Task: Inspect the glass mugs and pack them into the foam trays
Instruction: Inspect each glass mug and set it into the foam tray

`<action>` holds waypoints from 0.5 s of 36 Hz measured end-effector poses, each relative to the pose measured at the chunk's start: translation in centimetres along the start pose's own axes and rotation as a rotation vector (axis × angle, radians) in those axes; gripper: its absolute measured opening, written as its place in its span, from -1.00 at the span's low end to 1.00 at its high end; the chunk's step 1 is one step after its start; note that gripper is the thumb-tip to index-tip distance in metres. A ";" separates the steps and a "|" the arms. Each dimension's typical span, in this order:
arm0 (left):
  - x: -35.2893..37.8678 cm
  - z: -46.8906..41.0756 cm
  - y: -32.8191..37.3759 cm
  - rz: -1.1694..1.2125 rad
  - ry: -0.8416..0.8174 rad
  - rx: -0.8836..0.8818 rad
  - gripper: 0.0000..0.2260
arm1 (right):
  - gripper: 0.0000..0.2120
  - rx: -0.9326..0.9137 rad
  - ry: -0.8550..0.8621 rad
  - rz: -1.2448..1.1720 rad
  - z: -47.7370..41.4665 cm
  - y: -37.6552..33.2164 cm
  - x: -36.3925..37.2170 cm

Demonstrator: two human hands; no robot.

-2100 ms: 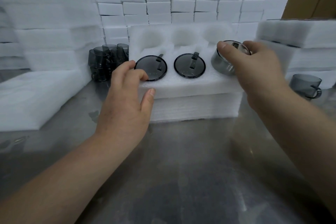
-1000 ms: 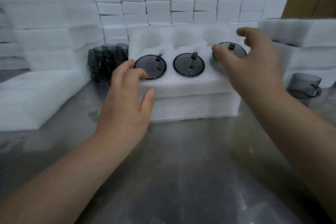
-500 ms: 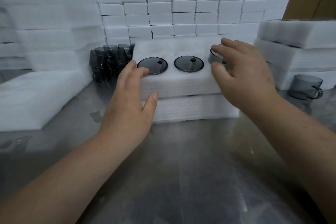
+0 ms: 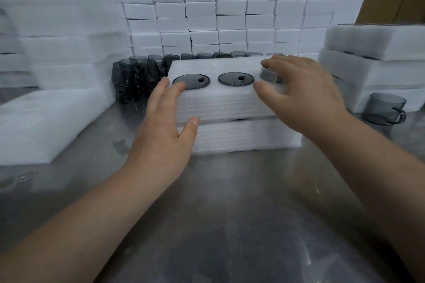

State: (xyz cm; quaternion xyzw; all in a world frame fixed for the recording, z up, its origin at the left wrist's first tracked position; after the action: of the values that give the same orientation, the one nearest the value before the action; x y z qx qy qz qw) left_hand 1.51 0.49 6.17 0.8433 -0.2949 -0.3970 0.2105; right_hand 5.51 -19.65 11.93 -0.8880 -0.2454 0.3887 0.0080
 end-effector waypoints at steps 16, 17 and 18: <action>0.2 0.0 -0.2 0.009 -0.004 -0.011 -0.50 | -0.42 0.064 -0.115 0.017 -0.1 0.3 0.6; 0.2 0.0 -0.2 0.011 -0.006 -0.013 -0.50 | -0.43 0.061 -0.113 0.016 -0.1 0.3 0.5; 0.2 0.1 -0.1 0.013 -0.009 -0.014 -0.50 | -0.44 0.058 -0.112 0.016 -0.1 0.3 0.5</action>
State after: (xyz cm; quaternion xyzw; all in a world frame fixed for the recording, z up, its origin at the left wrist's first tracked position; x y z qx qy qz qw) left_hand 1.61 0.47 5.95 0.8380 -0.2987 -0.4015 0.2174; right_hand 6.03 -19.70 11.55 -0.8663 -0.2272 0.4446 0.0170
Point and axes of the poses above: each hand's wrist, its own z-axis away from the middle knuckle, its own x-axis out of the palm, y = z × x, the point moved 6 cm from there along -z, towards the middle knuckle, and after that the axes turned 2 degrees about -x, right-handed, at the moved point
